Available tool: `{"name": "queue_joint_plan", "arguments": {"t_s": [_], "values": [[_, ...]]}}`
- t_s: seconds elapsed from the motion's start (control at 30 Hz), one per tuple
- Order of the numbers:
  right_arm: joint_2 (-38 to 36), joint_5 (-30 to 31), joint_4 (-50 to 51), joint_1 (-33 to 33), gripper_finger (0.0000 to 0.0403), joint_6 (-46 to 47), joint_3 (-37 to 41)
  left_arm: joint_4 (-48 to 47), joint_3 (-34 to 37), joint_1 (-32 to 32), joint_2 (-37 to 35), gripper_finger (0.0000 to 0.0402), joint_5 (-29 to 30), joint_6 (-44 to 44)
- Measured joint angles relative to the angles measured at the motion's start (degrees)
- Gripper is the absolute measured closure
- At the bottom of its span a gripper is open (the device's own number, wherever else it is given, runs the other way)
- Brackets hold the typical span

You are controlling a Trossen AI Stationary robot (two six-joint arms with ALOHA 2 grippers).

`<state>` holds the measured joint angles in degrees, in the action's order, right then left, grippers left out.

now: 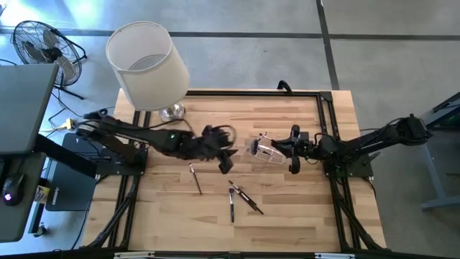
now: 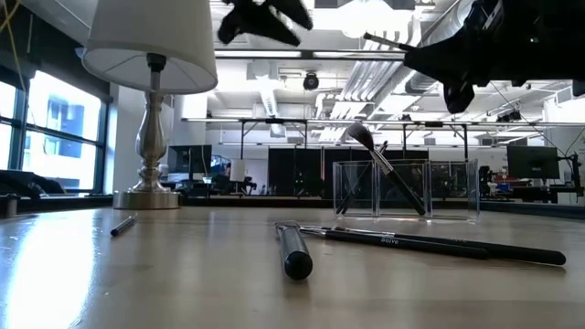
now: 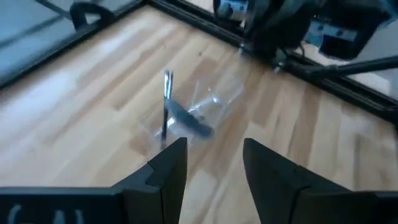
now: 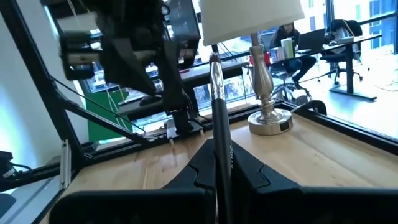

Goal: Put items in baskets/containers
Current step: Put the black eyeshadow brush into the transparent organizer

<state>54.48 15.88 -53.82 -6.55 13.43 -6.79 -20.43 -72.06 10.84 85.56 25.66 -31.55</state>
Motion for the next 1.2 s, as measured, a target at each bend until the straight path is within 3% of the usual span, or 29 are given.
{"name": "queue_joint_plan", "arguments": {"t_s": [0.07, 0.23, 0.37, 0.53, 0.63, 0.8, 1.0, 1.2], "values": [[-0.4, -0.4, 0.5, 0.0, 0.0393, 0.3, 0.1, 10.4, 8.5, 1.3, -2.9, 0.025, 0.0, -0.8], [-0.7, -2.2, -0.7, 0.0, 0.0395, 0.4, -1.1, 55.9, 26.8, 2.4, -4.8, 0.025, 1.8, 1.4], [-0.7, -2.9, -1.8, 0.0, 0.0395, -1.5, -5.7, 82.9, 33.1, 0.5, -1.4, 0.025, 2.1, 3.1], [1.3, -5.2, -1.0, 0.1, 0.0395, -7.1, -15.5, 90.3, 30.3, -1.8, 2.0, 0.025, -1.8, 11.1], [3.6, -5.2, 2.0, 0.1, 0.0395, -10.6, -21.4, 88.9, 26.7, -1.9, 2.6, 0.025, -4.5, 17.0], [9.0, -5.6, 7.2, -0.2, 0.0395, -11.8, -29.5, 87.0, 20.8, -1.9, 4.5, 0.025, -3.8, 24.6], [13.9, -8.2, 8.8, -0.2, 0.0395, -12.4, -32.8, 84.7, 16.4, -1.9, 4.8, 0.025, -4.6, 27.3], [14.1, -8.1, 6.1, -0.2, 0.0395, -12.5, -32.7, 83.9, 15.9, -1.9, 4.9, 0.025, -4.3, 28.3]]}}
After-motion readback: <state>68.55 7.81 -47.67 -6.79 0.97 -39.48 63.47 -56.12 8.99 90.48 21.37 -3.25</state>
